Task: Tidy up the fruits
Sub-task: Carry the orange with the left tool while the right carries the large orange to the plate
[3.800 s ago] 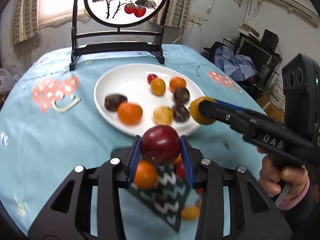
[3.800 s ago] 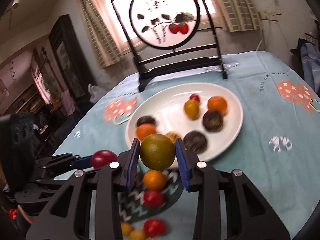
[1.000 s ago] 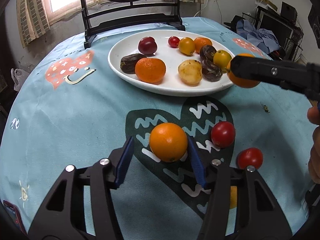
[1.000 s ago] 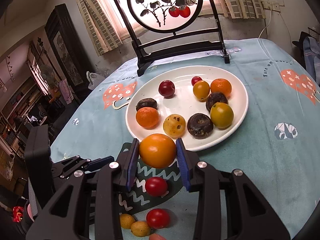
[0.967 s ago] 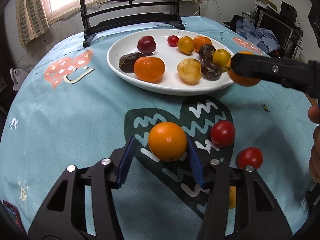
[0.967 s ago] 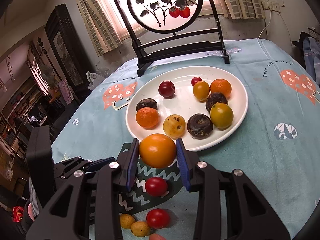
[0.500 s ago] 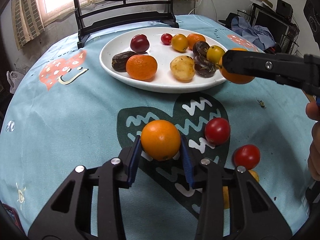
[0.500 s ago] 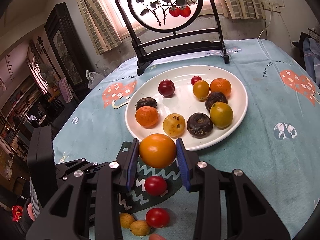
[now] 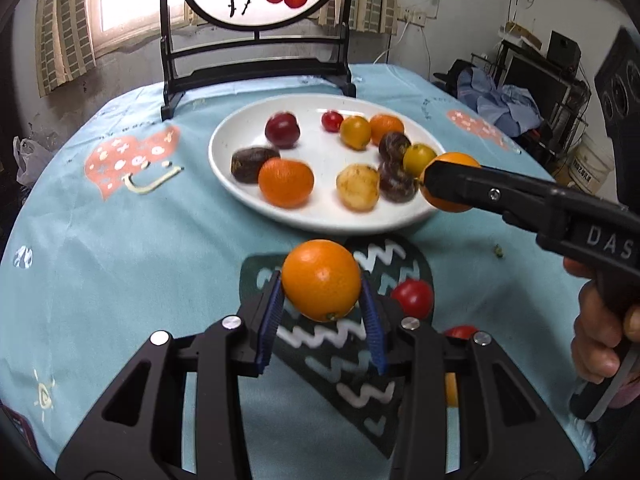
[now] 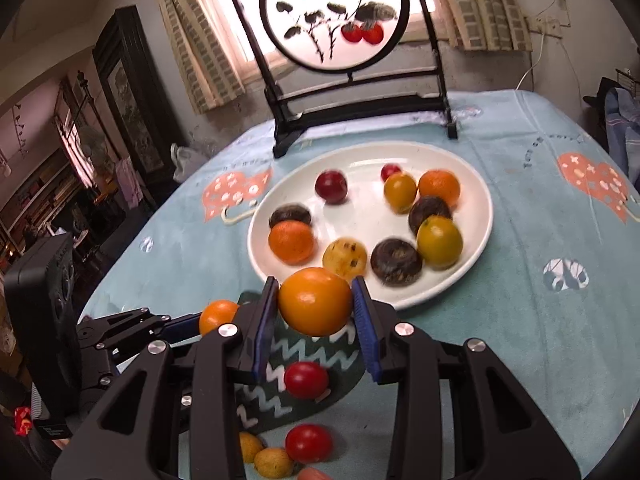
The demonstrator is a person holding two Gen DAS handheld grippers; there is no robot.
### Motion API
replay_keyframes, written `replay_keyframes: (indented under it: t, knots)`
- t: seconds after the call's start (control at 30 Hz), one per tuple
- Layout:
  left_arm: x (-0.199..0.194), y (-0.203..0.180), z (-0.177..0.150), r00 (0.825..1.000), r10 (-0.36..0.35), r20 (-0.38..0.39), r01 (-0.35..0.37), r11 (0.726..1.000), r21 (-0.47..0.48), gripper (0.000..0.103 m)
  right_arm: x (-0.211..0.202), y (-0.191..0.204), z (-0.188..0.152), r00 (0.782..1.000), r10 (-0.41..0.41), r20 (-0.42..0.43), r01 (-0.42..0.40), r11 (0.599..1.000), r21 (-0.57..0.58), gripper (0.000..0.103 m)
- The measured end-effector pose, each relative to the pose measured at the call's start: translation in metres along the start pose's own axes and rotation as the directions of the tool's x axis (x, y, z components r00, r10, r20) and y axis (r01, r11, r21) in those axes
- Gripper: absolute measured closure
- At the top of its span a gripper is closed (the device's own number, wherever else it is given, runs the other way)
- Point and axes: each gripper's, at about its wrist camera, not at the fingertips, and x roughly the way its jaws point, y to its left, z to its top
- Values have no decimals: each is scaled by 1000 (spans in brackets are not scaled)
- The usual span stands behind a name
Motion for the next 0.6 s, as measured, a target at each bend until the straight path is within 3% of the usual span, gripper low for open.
replay_keyframes:
  t: [0.13,0.33,0.53,0.6]
  knots:
    - [8,4,38,999,3,44,-3,1000,-5,64,6,-16,19,996,-54,64,52,998,32,65]
    - [52,10,93,998,40,47,-40,999,-14,64,45,-36,38,996,-83,30,81,996,40,65]
    - [90,20,111,999,54,-8,-54,998,-28,64,73,-38,44,997,-82,-8,82,997,9,65]
    - [93,23,113,998,56,-14,-57,997,-46,59,74,-40,44,997,-74,-12,74,997,20,57]
